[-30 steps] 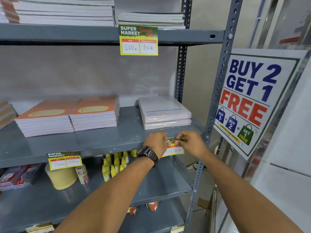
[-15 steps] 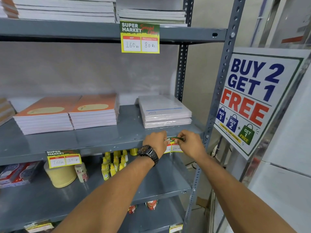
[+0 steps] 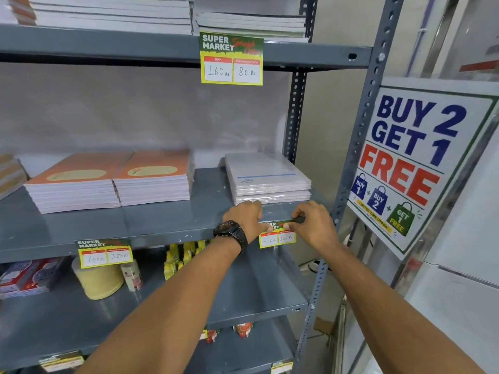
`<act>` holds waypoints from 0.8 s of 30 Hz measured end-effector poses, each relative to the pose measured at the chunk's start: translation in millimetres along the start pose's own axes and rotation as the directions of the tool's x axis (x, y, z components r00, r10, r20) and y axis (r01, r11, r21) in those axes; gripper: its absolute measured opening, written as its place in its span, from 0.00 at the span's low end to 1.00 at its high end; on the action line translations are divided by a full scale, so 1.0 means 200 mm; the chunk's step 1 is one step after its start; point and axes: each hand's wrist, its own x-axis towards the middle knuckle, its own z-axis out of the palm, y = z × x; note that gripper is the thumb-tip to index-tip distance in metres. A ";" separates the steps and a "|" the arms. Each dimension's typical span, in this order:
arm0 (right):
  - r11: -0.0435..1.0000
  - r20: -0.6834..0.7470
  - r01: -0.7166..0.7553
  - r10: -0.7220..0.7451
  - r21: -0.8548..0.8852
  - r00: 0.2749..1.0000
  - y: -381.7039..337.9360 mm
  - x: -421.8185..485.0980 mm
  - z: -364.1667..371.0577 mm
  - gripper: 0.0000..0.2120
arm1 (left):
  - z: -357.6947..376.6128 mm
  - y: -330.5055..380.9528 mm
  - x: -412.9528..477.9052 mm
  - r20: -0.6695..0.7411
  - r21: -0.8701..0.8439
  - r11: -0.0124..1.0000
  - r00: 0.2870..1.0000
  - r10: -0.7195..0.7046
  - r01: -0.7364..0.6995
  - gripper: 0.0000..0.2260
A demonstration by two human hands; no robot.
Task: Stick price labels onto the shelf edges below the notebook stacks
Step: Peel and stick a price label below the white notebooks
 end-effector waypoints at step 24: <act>0.982 -0.005 0.072 -0.074 -0.173 0.997 0.06 0.06 -0.06 0.14 | -0.02 -0.09 0.01 0.062 -0.107 0.993 0.997 0.056 -0.049 0.17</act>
